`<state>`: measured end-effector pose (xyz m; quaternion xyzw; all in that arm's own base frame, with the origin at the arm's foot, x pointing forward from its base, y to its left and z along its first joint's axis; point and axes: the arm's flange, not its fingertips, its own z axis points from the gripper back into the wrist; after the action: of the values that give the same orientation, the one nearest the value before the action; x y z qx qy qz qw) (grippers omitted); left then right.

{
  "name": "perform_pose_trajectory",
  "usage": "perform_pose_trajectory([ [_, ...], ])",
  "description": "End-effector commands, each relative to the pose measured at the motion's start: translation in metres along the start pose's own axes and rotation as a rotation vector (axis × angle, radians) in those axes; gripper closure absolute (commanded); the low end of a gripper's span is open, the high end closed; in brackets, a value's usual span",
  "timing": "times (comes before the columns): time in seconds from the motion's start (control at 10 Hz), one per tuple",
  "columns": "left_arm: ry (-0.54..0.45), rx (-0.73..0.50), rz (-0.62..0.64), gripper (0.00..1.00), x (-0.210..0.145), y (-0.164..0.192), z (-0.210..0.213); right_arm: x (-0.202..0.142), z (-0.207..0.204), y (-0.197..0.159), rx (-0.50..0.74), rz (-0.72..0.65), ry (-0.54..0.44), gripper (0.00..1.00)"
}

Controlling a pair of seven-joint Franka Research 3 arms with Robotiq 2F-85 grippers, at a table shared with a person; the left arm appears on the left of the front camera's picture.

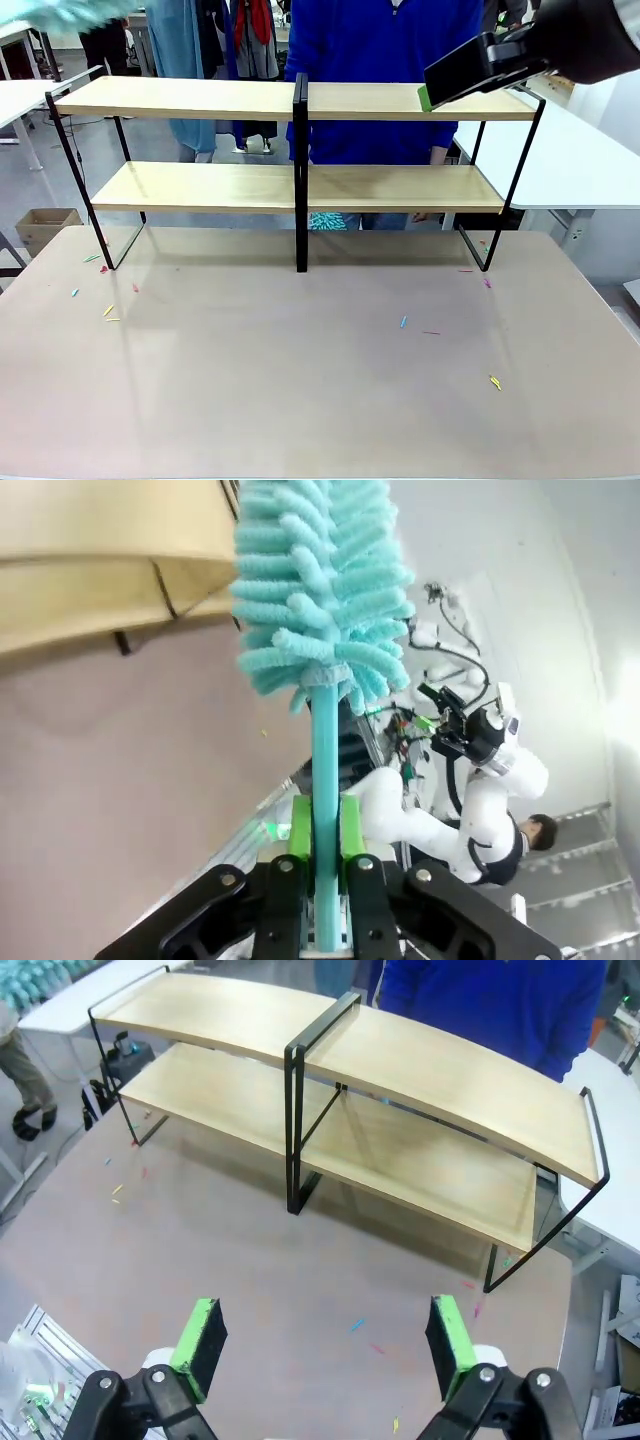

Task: Clean the shelves.
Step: Clean another randomly selected level of the Shelf with the Duster.

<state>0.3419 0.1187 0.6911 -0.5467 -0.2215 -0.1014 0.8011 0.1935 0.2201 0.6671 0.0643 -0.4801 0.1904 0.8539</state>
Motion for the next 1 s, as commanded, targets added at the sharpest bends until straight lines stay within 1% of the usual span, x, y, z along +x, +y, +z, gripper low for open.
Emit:
perform_pose_trajectory([
  [0.0,-0.06,0.01,-0.067,0.88,0.016,0.047,0.094,0.001,0.0,0.001,0.007,-0.008,-0.001,0.0],
  [0.1,-0.098,-0.031,-0.058,0.88,0.007,0.069,0.135,0.001,0.0,0.001,0.007,-0.008,-0.001,0.0],
  [0.2,-0.111,-0.164,-0.034,0.88,-0.012,0.09,0.173,0.001,0.0,0.001,0.007,-0.008,-0.001,0.0],
  [0.3,-0.106,-0.2,-0.018,0.88,-0.029,0.106,0.192,0.001,0.0,0.001,0.007,-0.008,-0.001,0.0],
  [0.4,-0.075,-0.24,0.001,0.88,-0.038,0.113,0.193,0.001,0.0,0.001,0.007,-0.008,-0.001,0.0],
  [0.5,-0.136,-0.091,-0.013,0.88,-0.038,0.099,0.177,0.001,0.0,0.001,0.007,-0.008,-0.001,0.0],
  [0.9,-0.136,-0.091,-0.013,0.88,-0.038,0.099,0.177,0.001,0.0,0.001,0.007,-0.008,-0.001,0.0],
])
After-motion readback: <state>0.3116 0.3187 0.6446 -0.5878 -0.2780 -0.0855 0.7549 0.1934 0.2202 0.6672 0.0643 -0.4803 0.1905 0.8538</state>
